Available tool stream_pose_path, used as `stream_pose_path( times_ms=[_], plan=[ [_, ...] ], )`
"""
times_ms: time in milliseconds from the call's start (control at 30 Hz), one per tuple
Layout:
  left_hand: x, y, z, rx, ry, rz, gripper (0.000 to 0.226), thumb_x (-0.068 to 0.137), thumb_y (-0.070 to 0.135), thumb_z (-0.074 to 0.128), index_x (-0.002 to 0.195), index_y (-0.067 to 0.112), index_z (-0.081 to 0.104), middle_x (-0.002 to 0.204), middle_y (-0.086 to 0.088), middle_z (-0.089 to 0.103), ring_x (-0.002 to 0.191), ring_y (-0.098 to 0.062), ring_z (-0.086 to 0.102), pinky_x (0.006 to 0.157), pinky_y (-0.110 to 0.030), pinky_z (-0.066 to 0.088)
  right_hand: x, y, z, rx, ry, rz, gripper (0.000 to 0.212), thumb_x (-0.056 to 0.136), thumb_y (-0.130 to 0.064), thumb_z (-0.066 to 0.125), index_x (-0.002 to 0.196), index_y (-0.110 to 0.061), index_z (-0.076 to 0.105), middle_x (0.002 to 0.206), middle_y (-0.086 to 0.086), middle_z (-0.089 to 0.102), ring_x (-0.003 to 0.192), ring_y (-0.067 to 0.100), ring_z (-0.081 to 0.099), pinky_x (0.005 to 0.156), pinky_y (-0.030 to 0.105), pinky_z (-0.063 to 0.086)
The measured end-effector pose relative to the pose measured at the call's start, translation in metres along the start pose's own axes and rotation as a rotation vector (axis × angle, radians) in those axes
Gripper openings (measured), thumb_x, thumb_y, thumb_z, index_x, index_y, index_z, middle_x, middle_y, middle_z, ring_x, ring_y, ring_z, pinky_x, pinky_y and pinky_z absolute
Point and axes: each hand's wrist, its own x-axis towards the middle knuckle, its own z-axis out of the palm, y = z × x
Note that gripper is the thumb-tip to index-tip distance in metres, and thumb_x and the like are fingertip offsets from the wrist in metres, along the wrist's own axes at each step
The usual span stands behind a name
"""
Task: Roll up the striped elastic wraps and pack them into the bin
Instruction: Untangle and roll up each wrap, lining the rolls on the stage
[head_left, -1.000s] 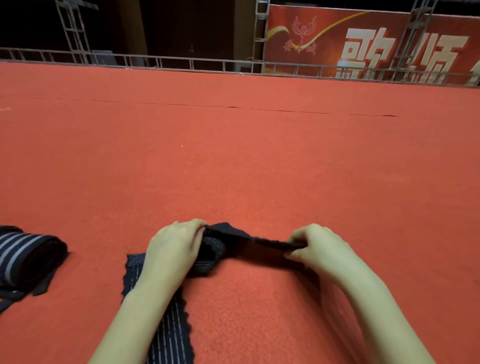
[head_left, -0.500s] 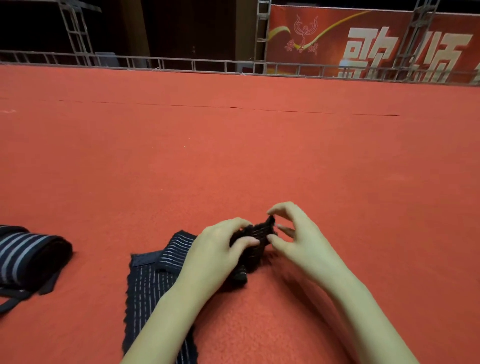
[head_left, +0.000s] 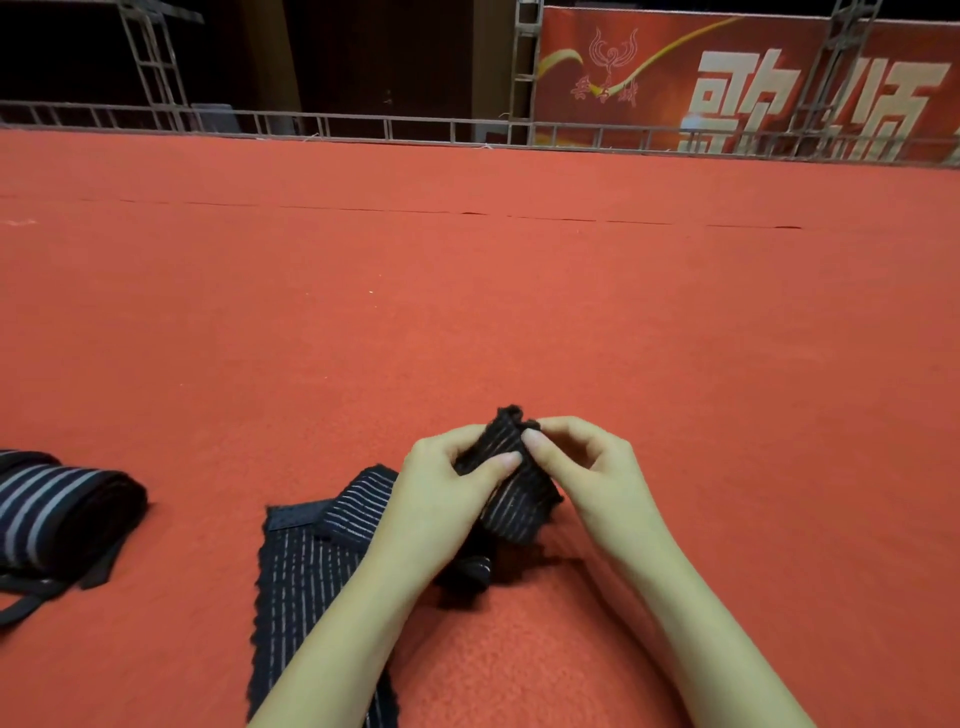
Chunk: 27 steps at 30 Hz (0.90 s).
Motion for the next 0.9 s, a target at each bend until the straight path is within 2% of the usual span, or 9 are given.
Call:
stream_pose_path(
  times_ms=[133,300,400,467,567,633,700,767,900],
  plan=[
    [0.001,0.002,-0.008,-0.146,-0.052,-0.077,0.014,0.089,0.010,0.064,0.094,0.019,0.073,0.082,0.007,0.074,0.077,-0.002,0.067,0.071,-0.016,0.048,0.001,-0.003,-0.010,0.190,-0.064,0.203,0.010,0.090,-0.006,0.060,0.089,-0.002,0.069,0.075,0.001,0.072,0.068,0.008,0.067,0.061,0.019,0.054],
    [0.006,-0.005,-0.020,0.125,-0.076,-0.063,0.016,0.089,0.016,0.065,0.081,0.029,0.070,0.077,0.018,0.071,0.076,0.004,0.064,0.075,-0.022,0.045,0.008,-0.002,-0.027,0.048,0.094,0.173,0.018,0.095,-0.006,0.053,0.080,-0.009,0.064,0.065,-0.001,0.066,0.056,0.006,0.060,0.049,0.020,0.048],
    [0.004,-0.005,-0.013,0.347,0.059,0.010,0.027,0.083,0.022,0.071,0.107,0.034,0.066,0.098,0.019,0.068,0.095,0.001,0.061,0.087,-0.025,0.044,0.010,-0.005,-0.026,0.033,0.096,0.169,0.015,0.095,-0.008,0.054,0.085,-0.009,0.065,0.072,0.008,0.066,0.059,0.012,0.061,0.052,0.022,0.050],
    [0.001,-0.002,-0.006,0.591,0.224,0.129,0.053,0.080,0.027,0.074,0.130,0.029,0.055,0.115,0.010,0.058,0.107,-0.010,0.051,0.096,-0.031,0.042,0.010,-0.009,-0.025,0.079,0.082,0.182,0.012,0.095,-0.008,0.054,0.092,-0.004,0.065,0.079,0.018,0.065,0.062,0.019,0.061,0.051,0.024,0.052],
    [-0.002,0.006,0.009,0.664,0.290,0.525,0.039,0.085,0.023,0.066,0.123,0.016,0.061,0.115,0.000,0.059,0.105,-0.018,0.052,0.090,-0.035,0.045,0.009,-0.017,-0.023,0.227,0.082,0.223,0.009,0.093,-0.005,0.056,0.099,-0.006,0.063,0.079,0.019,0.065,0.055,0.018,0.061,0.046,0.024,0.050],
    [-0.008,0.014,0.019,0.615,0.184,0.597,0.042,0.092,0.040,0.051,0.122,0.014,0.063,0.119,0.000,0.062,0.107,-0.017,0.056,0.091,-0.030,0.045,0.008,-0.025,-0.021,0.311,0.100,0.221,0.014,0.090,-0.002,0.058,0.100,-0.012,0.061,0.076,0.014,0.067,0.054,0.017,0.061,0.045,0.023,0.048],
    [-0.012,0.021,0.022,0.627,0.097,0.518,0.066,0.091,0.063,0.036,0.129,0.015,0.059,0.131,0.001,0.058,0.118,-0.014,0.052,0.099,-0.023,0.041,0.006,-0.035,-0.022,0.348,0.118,0.198,0.018,0.089,0.001,0.058,0.097,-0.015,0.061,0.075,0.011,0.067,0.056,0.017,0.061,0.044,0.022,0.046],
    [-0.016,0.024,0.019,0.676,0.068,0.465,0.075,0.085,0.070,0.038,0.132,0.015,0.056,0.139,0.002,0.051,0.125,-0.013,0.045,0.103,-0.026,0.037,0.001,-0.046,-0.023,0.339,0.107,0.171,0.017,0.089,0.001,0.059,0.094,-0.015,0.064,0.076,0.008,0.069,0.059,0.016,0.064,0.045,0.023,0.049],
    [-0.007,0.038,0.007,0.582,0.151,0.540,0.039,0.084,0.023,0.059,0.121,0.011,0.064,0.116,-0.001,0.057,0.104,-0.018,0.055,0.091,-0.024,0.042,-0.011,-0.071,-0.021,0.319,0.057,0.065,0.019,0.092,-0.002,0.055,0.103,-0.012,0.066,0.085,0.006,0.073,0.073,0.017,0.069,0.057,0.028,0.057]
  ],
)
